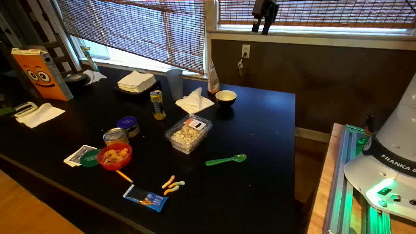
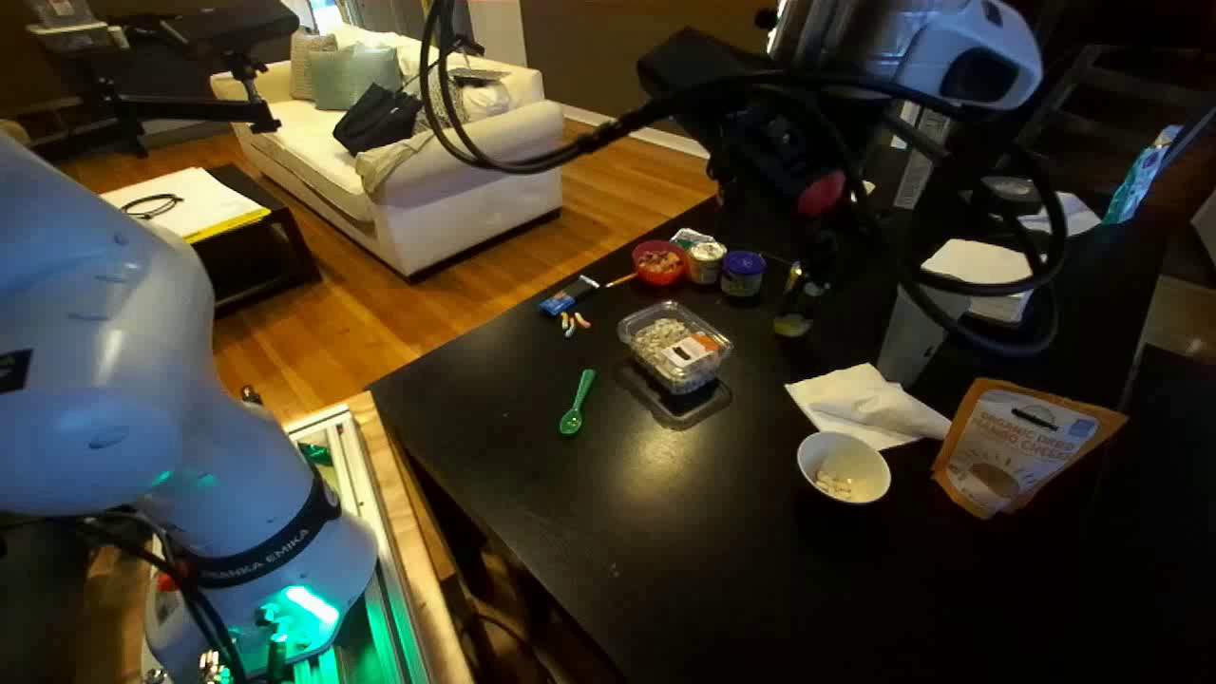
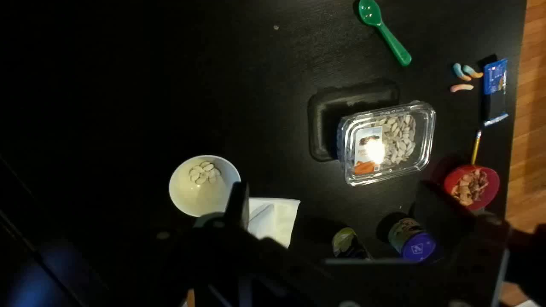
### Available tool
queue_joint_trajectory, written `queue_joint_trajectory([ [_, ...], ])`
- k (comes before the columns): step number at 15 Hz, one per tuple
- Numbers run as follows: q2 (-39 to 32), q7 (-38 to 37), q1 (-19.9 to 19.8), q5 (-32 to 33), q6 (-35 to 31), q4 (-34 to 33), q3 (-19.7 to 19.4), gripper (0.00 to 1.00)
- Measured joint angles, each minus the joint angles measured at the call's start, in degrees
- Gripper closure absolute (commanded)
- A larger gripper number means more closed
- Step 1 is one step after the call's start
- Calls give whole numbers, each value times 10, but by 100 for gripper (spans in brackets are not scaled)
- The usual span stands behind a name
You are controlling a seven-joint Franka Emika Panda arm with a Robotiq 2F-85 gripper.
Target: Pour the contents in the black bowl into the clear bowl on the left.
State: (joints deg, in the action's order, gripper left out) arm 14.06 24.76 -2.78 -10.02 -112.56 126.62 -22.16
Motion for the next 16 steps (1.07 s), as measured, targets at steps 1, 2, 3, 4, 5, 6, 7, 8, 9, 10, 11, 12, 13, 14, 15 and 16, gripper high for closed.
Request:
queue_joint_trajectory([
  [1, 0, 0, 0, 0, 0, 0, 0, 0],
  [2, 0, 0, 0, 0, 0, 0, 0, 0],
  [3, 0, 0, 0, 0, 0, 0, 0, 0],
  [4, 0, 0, 0, 0, 0, 0, 0, 0],
  [5, 0, 0, 0, 0, 0, 0, 0, 0],
  [6, -1, -2, -4, 3, 0, -1, 4, 0],
  [7, -5, -2, -11, 4, -1, -7, 11, 0],
  [8, -11, -2, -15, 5, -3, -17, 16, 0],
  [9, -23, -2, -18, 5, -3, -34, 21, 0],
  [10, -37, -4, -19, 5, -3, -55, 25, 0],
  [11, -53, -5, -20, 5, -2, -77, 31, 0],
  [12, -72, -8, -21, 5, 2, -103, 38, 0],
  [13, -92, -14, -21, 5, 10, -130, 47, 0],
  [14, -112, -21, -21, 2, 25, -157, 56, 0],
  [15, -133, -28, -21, -5, 47, -185, 66, 0],
  [16, -155, -37, -21, -15, 72, -212, 75, 0],
])
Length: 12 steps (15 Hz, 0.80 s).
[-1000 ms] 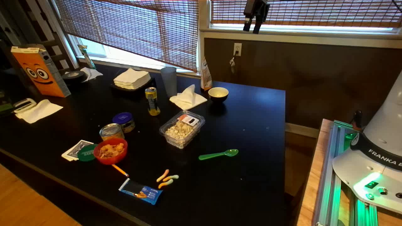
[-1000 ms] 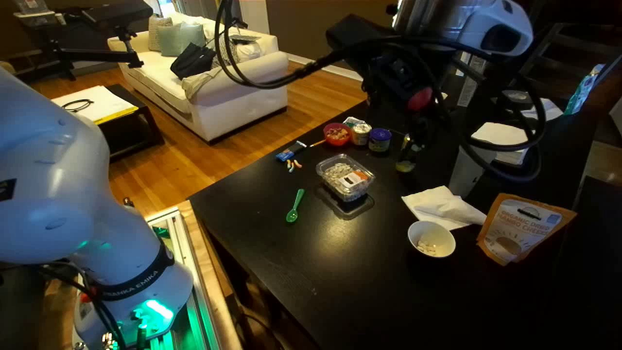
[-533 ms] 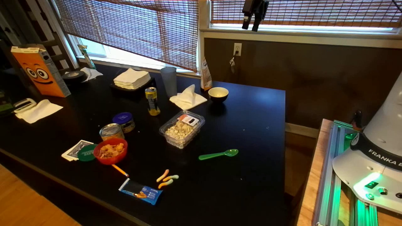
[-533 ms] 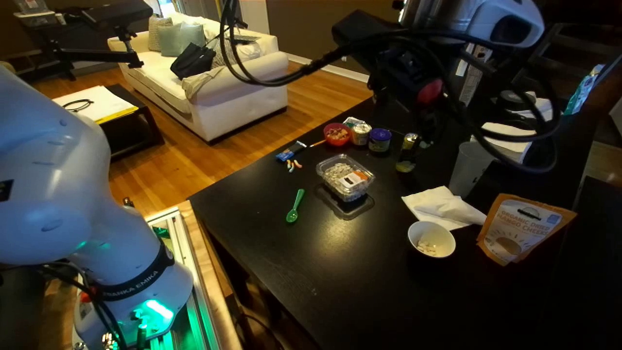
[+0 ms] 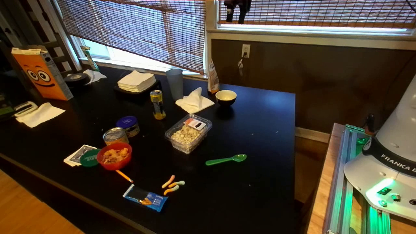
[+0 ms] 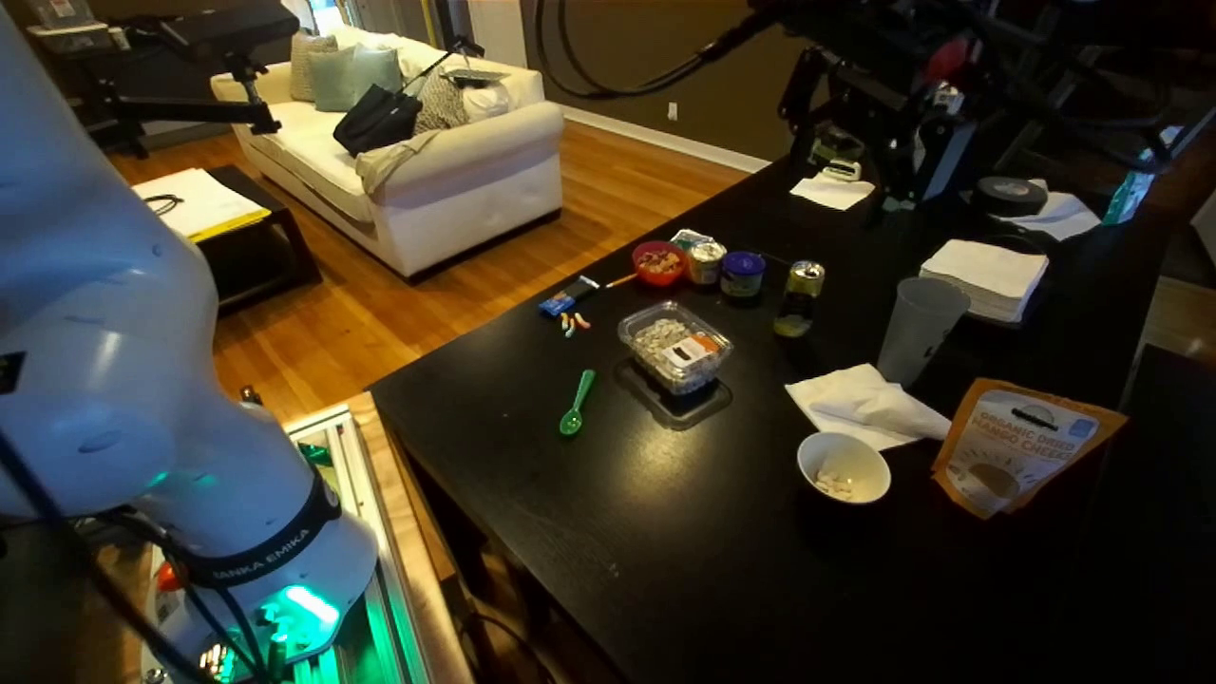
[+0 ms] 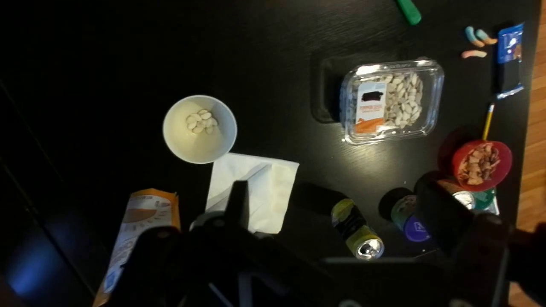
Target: Pour the contents in the black bowl into the clear bowl on the left.
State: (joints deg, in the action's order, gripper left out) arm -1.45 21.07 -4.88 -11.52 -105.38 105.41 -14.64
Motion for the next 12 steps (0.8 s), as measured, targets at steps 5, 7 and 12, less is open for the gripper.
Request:
queue_joint_trajectory([
  [5, -127, -48, -20, -68, 112, -134, 33, 0],
  [7, -174, -40, -34, -63, 113, -178, 43, 0],
  [12, -206, -19, -42, -56, 107, -217, 48, 0],
])
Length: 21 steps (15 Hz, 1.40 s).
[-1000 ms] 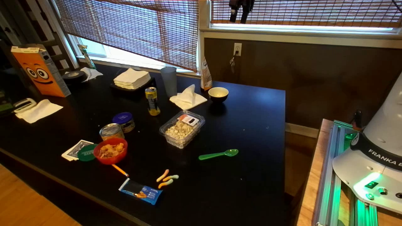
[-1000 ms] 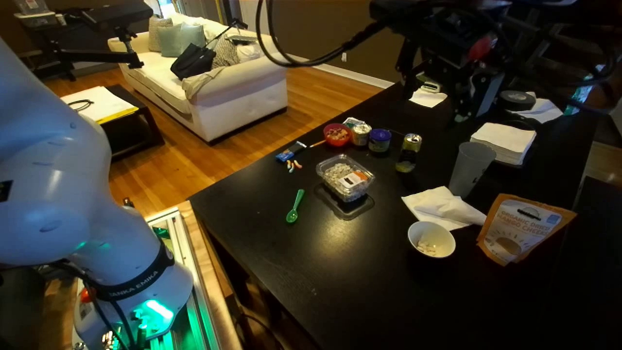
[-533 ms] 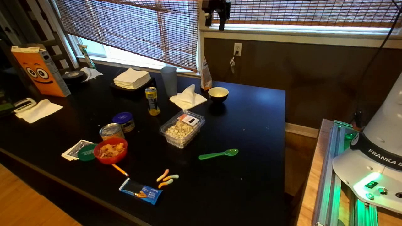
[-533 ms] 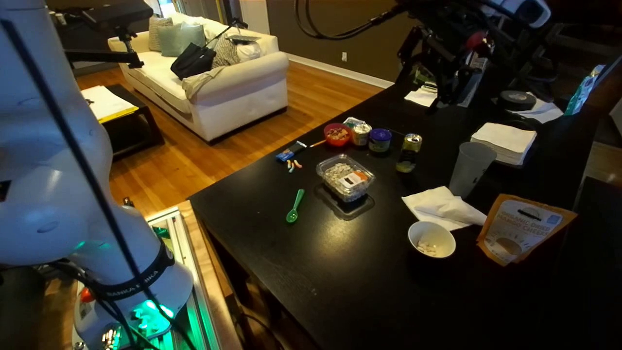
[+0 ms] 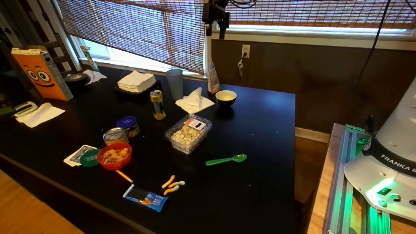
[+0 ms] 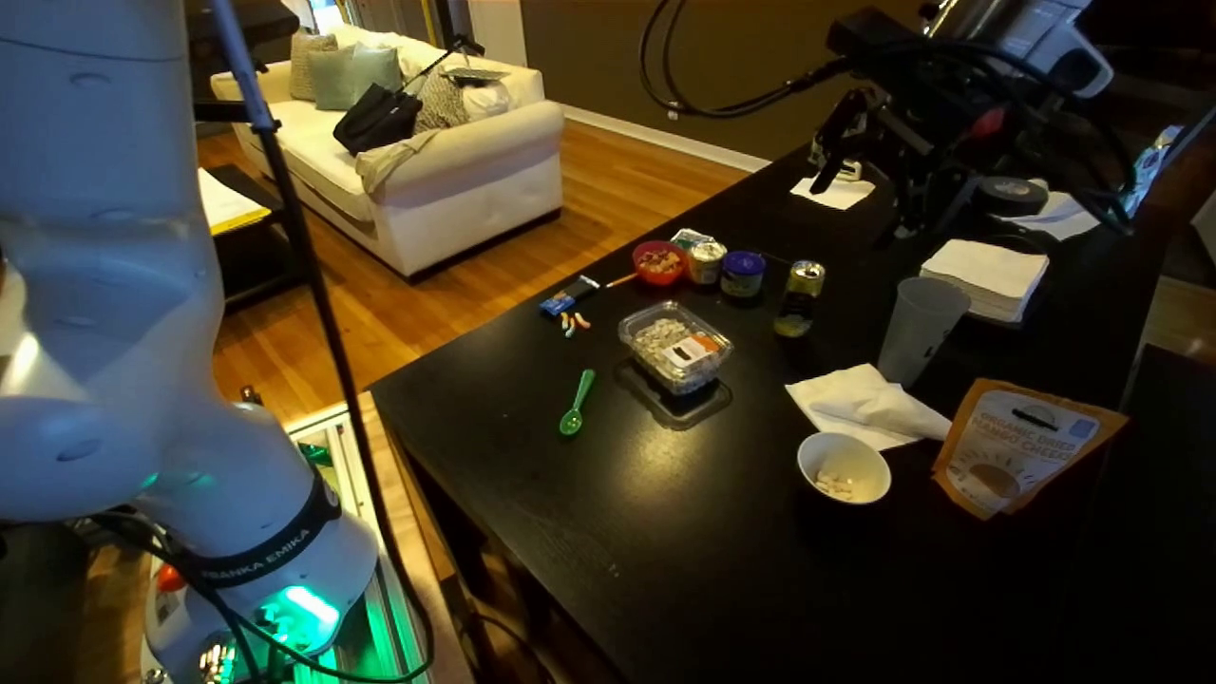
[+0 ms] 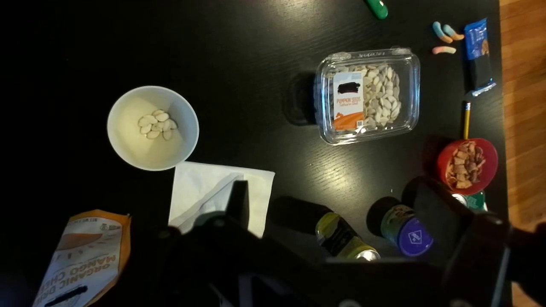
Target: Pour the contents in the black bowl into the clear bowl on the left.
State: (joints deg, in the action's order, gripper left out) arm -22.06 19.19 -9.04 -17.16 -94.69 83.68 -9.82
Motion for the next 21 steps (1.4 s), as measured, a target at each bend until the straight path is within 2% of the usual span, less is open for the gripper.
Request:
queue_joint_trajectory([
  [7, 0, 0, -2, 0, 0, -2, 3, 0],
  [9, -1, -24, -11, -22, -48, 1, 12, 0],
  [11, -12, -48, -20, -40, -113, 8, 17, 0],
  [15, -63, -84, -34, -56, -305, 47, 23, 0],
  [21, -119, -203, -30, -29, -551, 129, 10, 0],
])
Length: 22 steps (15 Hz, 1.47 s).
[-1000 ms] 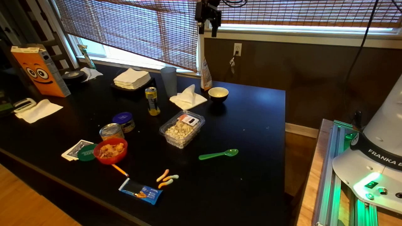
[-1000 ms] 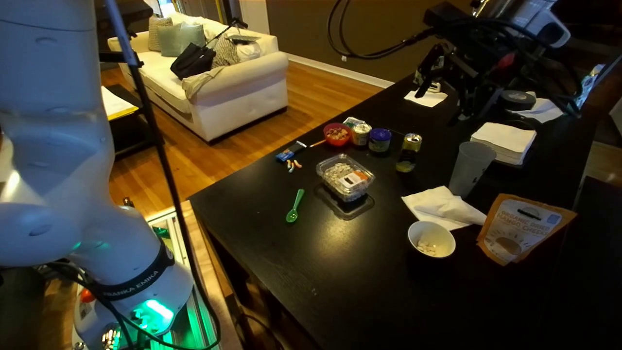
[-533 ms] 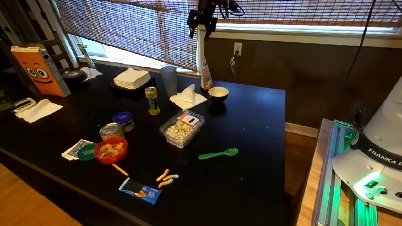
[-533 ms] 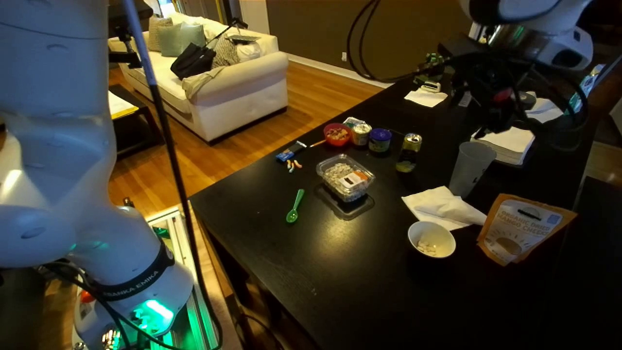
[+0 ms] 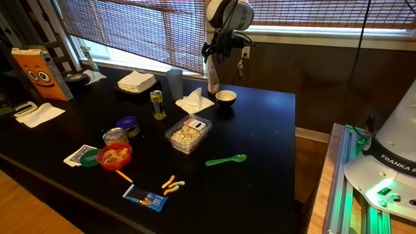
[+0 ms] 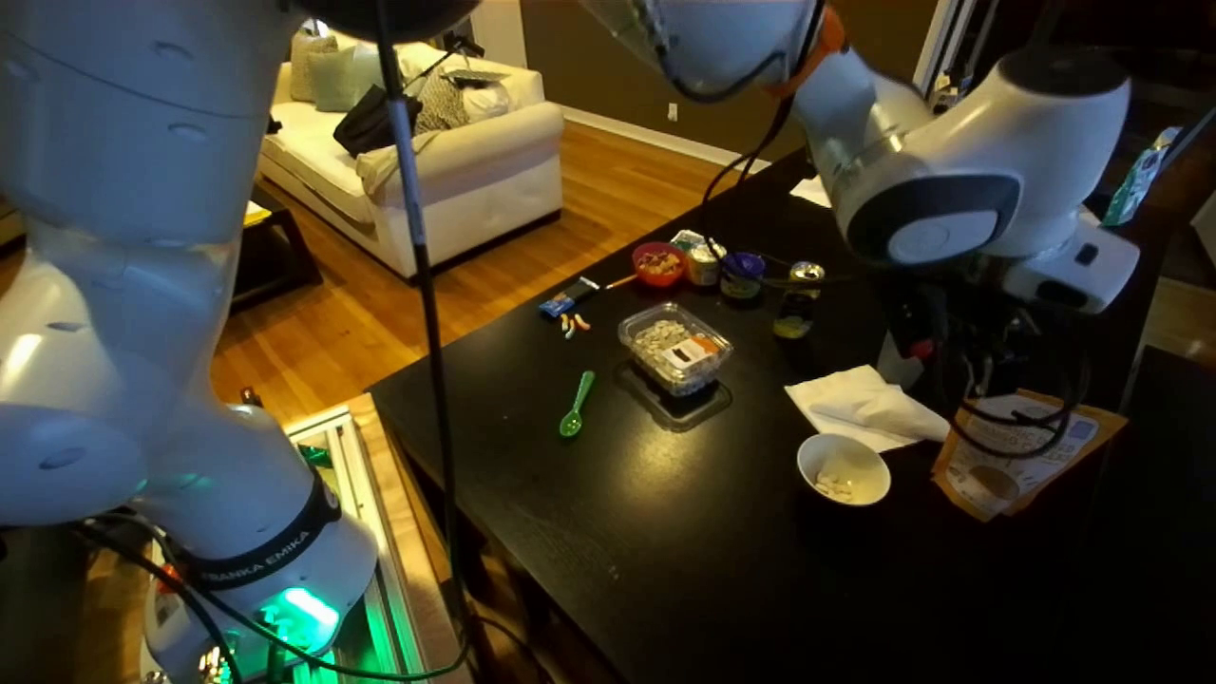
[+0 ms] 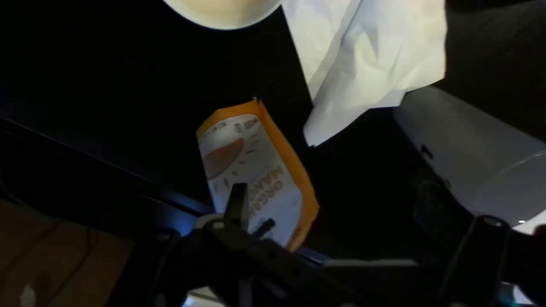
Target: Pour the contents in the black bowl into the clear bowl on the left.
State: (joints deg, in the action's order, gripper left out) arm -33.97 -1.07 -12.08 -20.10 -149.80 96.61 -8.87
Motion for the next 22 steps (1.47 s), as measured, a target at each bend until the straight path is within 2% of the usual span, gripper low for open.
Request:
queue_joint_trajectory([
  [2, -8, -66, 16, 30, -49, 30, -23, 0],
  [4, -15, -145, 47, 69, -65, 56, -63, 0],
  [7, -27, -259, 109, 125, -42, 85, -131, 0],
  [8, -28, -269, 119, 135, -15, 89, -137, 0],
  [10, -28, -271, 128, 138, 15, 90, -135, 0],
  [15, -27, -271, 127, 138, 19, 90, -135, 0],
  [22, -30, -269, 121, 138, 22, 112, -92, 0],
])
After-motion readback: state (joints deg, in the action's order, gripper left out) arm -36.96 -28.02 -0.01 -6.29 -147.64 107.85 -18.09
